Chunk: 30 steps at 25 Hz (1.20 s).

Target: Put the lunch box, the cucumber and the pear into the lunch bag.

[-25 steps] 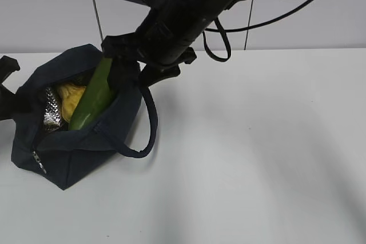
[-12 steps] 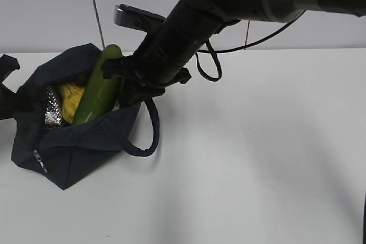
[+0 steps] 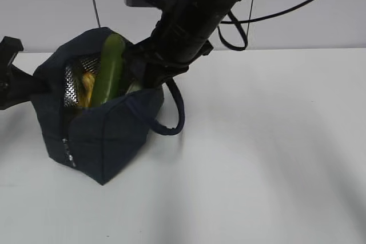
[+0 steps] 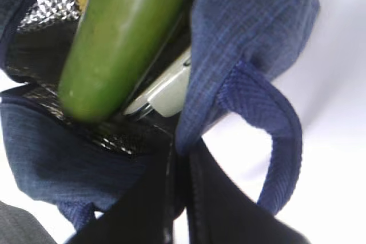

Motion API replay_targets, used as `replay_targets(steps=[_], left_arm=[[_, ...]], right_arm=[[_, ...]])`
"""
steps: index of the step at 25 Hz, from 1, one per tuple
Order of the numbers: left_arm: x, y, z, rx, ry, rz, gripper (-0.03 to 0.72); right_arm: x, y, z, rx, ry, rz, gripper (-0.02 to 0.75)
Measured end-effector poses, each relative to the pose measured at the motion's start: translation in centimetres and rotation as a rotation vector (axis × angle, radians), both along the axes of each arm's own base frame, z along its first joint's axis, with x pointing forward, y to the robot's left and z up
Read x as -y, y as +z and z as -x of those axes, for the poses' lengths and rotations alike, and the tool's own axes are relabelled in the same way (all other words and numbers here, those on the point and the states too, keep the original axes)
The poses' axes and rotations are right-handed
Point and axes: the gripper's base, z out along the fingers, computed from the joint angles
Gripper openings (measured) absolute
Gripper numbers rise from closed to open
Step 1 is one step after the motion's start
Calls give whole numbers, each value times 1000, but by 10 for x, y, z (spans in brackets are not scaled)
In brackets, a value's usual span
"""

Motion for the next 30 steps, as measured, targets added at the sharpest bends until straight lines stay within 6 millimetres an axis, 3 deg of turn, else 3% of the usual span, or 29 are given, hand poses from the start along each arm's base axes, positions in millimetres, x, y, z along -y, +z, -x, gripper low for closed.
replay_targets(steps=[3, 9, 16, 22, 30], left_arm=[[15, 5, 0, 57, -75, 39, 1], [67, 16, 7, 136, -231, 102, 1], [117, 20, 20, 161, -332, 148, 1], [132, 18, 26, 177, -367, 102, 1], [133, 14, 28, 210, -424, 10, 1]], right_arm=[[14, 16, 3, 35, -7, 43, 10], [32, 45, 13, 108, -9, 142, 10], [50, 56, 20, 124, -52, 273, 8], [58, 55, 20, 119, -85, 357, 7], [62, 53, 22, 91, -90, 401, 6]])
